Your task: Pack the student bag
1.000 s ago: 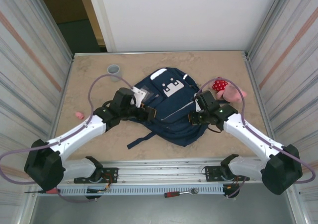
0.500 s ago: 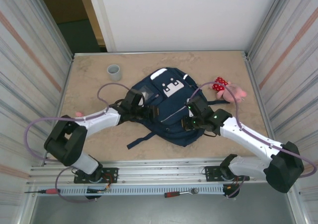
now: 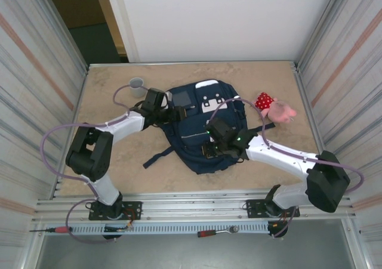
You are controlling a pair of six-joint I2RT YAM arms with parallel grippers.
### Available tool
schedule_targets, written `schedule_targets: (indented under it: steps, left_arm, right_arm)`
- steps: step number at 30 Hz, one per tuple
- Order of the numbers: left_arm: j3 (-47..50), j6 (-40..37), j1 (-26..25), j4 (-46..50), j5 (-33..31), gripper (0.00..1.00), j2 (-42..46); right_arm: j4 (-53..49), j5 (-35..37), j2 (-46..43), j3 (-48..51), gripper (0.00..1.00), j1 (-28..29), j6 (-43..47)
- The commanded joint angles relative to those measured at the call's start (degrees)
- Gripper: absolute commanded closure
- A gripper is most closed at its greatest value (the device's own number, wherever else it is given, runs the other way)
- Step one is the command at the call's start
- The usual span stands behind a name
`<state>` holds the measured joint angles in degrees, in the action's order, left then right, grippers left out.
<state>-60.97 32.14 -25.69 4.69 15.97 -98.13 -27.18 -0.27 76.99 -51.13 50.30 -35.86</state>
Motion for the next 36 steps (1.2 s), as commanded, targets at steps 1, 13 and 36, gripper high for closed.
schedule_targets:
  steps: [1,13,36]
  left_arm:
    - [-2.0,-0.5,0.2,1.3,1.6,0.30,2.6]
    - [12.5,24.5,-4.6,7.4,-0.5,0.31,23.1]
    - [18.3,49.9,-17.0,-10.5,-2.4,0.63,15.0]
  right_arm:
    - [1.3,-0.6,1.6,-2.7,1.00,0.6,-2.1]
    - [2.0,-2.0,3.3,-3.9,1.00,0.1,-0.4]
    - [4.1,-3.5,-0.6,-0.6,1.00,0.2,1.2]
